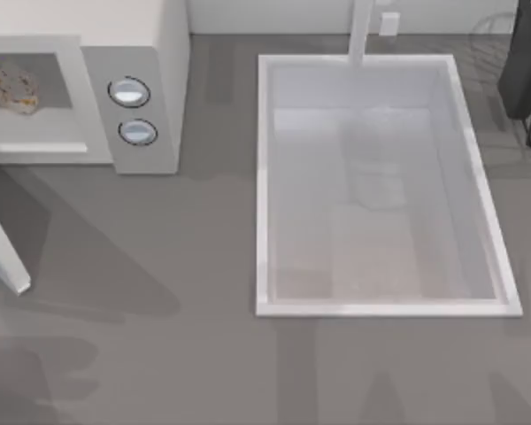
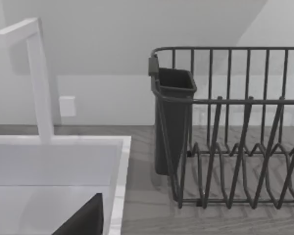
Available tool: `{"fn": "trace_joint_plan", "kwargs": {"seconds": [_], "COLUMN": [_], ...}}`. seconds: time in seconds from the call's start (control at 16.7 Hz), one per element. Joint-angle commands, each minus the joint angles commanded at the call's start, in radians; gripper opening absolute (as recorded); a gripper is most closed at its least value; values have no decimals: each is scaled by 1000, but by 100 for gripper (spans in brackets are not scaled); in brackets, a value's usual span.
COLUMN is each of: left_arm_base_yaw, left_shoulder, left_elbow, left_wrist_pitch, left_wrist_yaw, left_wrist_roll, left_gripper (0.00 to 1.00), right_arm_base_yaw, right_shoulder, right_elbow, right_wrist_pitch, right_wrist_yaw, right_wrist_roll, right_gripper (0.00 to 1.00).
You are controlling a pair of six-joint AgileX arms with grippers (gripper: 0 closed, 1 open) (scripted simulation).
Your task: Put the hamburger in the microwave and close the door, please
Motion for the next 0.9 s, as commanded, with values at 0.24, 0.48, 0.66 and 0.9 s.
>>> {"fn": "trace_joint_plan", "kwargs": {"seconds": [0.24, 0.48, 0.66, 0.9], "left_arm_base_yaw": [1, -109, -274, -482], "left_shoulder": [4, -26, -72, -141], "left_elbow": [2, -17, -48, -89], "left_wrist_pitch": [-3, 1, 2, 7], "left_wrist_yaw": [2, -77, -181, -318], "left_wrist_roll": [-2, -89, -203, -355], "left_gripper": [0, 0, 0, 0], "right_arm_base_yaw": [0, 0, 0, 0], "right_shoulder": [0, 0, 0, 0], "right_elbow": [0, 0, 0, 0], "right_wrist_pitch": [0, 0, 0, 0], "right_wrist_yaw": [0, 0, 0, 0], "right_wrist_roll": [0, 0, 0, 0], "right_gripper": [100, 100, 100, 100]}}
